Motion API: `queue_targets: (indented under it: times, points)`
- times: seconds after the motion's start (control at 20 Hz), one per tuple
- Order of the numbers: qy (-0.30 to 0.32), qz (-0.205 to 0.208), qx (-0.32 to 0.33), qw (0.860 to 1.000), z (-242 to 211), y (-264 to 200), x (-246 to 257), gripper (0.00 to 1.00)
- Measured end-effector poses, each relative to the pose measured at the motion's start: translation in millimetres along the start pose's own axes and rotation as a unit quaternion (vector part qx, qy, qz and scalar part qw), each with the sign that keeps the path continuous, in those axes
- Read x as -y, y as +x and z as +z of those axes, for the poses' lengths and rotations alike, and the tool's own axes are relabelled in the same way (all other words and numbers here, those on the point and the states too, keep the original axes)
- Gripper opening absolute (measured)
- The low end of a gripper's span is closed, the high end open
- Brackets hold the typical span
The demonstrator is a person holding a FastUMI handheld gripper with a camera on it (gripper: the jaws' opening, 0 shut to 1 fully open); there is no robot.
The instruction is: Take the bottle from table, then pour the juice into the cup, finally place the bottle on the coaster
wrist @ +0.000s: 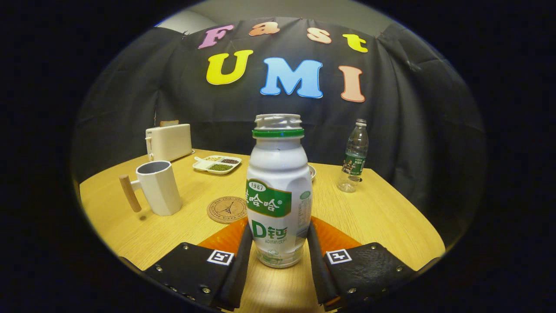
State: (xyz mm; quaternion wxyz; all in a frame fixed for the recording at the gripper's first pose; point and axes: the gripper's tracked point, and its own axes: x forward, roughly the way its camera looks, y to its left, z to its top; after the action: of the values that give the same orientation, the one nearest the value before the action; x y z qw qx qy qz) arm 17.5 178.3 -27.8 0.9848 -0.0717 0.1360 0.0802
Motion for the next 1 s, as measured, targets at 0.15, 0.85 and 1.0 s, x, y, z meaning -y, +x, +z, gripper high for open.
queue_targets:
  times: [0.15, 0.85, 1.0]
  points:
    - [-0.058, -0.021, -0.01, 0.998, 3.7, 2.8, -2.5, 0.63]
    - [-0.242, -0.062, 0.015, 0.968, 75.2, 7.5, -31.0, 0.63]
    - [-0.272, -0.058, 0.023, 0.96, 88.0, 9.1, -45.5, 0.63]
